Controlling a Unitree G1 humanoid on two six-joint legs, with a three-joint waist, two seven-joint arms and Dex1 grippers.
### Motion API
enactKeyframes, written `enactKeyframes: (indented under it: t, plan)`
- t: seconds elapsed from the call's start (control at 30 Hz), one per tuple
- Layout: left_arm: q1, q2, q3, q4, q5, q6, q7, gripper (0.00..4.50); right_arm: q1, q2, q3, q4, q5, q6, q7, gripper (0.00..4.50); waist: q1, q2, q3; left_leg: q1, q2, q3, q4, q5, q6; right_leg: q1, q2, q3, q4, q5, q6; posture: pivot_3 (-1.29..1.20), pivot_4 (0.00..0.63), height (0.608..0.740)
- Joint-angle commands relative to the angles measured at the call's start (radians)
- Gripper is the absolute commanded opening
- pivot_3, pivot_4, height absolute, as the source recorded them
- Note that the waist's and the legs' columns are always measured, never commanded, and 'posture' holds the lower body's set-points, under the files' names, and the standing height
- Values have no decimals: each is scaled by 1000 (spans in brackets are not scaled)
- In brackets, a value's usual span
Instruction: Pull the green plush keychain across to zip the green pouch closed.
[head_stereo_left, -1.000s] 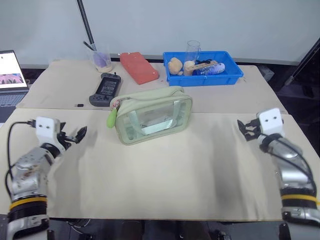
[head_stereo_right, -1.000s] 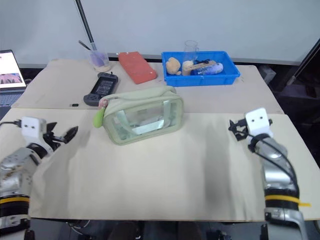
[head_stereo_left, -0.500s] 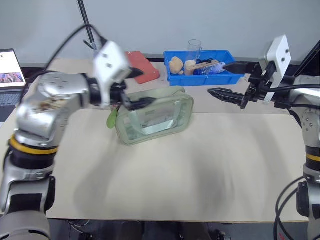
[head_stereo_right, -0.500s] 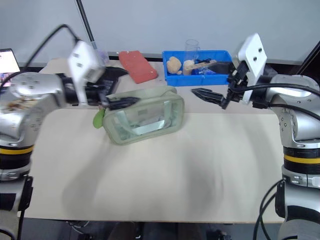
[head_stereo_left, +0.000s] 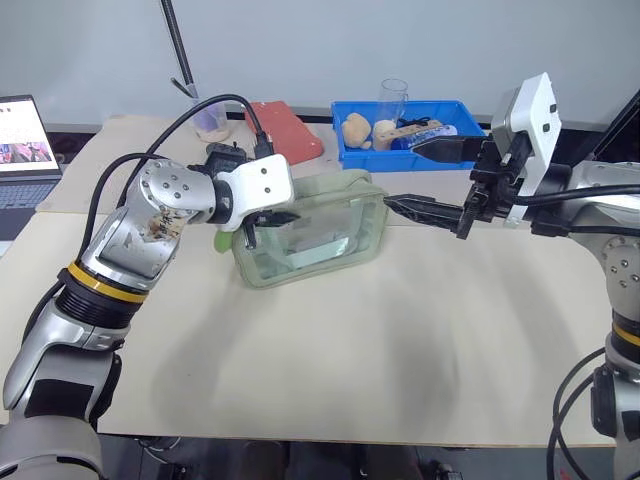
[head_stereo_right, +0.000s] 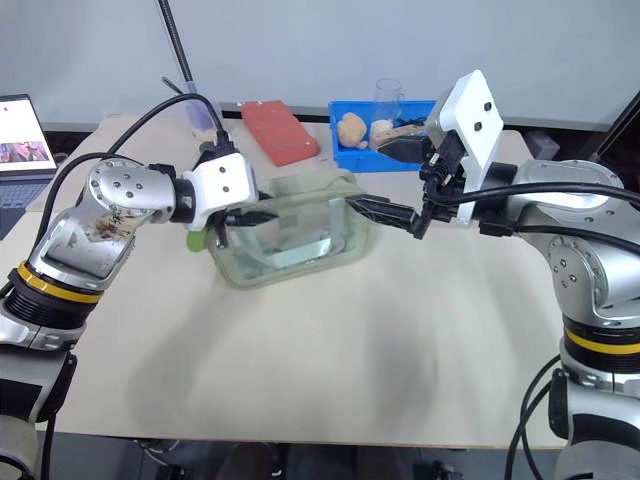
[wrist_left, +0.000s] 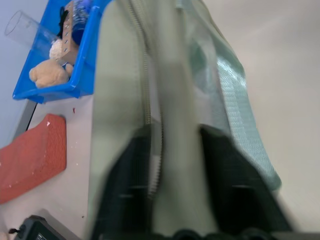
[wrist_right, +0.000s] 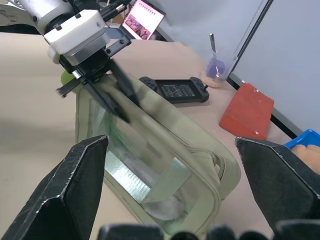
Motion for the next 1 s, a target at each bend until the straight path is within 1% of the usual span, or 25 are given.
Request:
enactKeyframes:
  t: [0.03,0.17,0.27,0.33,0.4,0.47,0.6,0.8,0.9,1.0]
  plan:
    - [-15,-10,25,6,28,-56,-23,15,-18,-17,-37,-34,14,5,-20,4500,0,0,0,0,0,0,0,0,0,0,0,0,0,0,0,0,150,740]
    - [-26,0,74,50,-2,-178,-93,15,-28,-32,-34,-28,27,7,1,4500,0,0,0,0,0,0,0,0,0,0,0,0,0,0,0,0,150,740]
    - [-4,21,130,123,-69,-311,-199,15,-33,-49,-20,-3,24,-18,42,4500,0,0,0,-1,0,0,0,0,0,-1,0,0,0,0,-1,0,150,740]
    - [12,39,143,178,-79,-440,-269,15,-36,-51,-7,7,19,-31,59,4500,-3,0,0,-1,1,0,0,0,0,-1,0,0,0,1,-2,0,150,740]
    - [16,44,153,214,-86,-514,-315,15,-45,-45,2,9,18,-30,61,4500,-4,0,0,-1,1,0,0,0,0,-1,0,0,0,1,-2,0,150,740]
    - [14,47,162,245,-91,-560,-351,15,-56,-35,11,9,20,-26,59,4500,-2,0,0,-1,0,0,0,0,0,-1,0,0,0,1,-2,0,150,740]
    - [29,54,156,283,-57,-657,-390,15,-62,-24,28,9,17,-23,52,4500,-2,0,0,-1,0,0,1,0,0,-1,0,0,1,1,-2,0,150,740]
    - [49,21,167,264,-58,-680,-366,15,-59,-21,37,11,17,-18,51,4500,0,0,0,-1,1,0,2,0,0,-1,0,0,1,1,-2,0,150,740]
    - [46,16,175,266,-58,-676,-357,1197,-54,-30,44,22,9,-30,68,4500,0,0,0,-1,1,0,2,0,0,-1,0,0,2,1,-2,0,150,740]
    - [48,25,185,260,-65,-670,-359,2600,-16,-66,67,23,-20,-69,123,4500,0,0,0,-1,1,0,3,0,0,-1,0,0,2,1,-1,0,150,740]
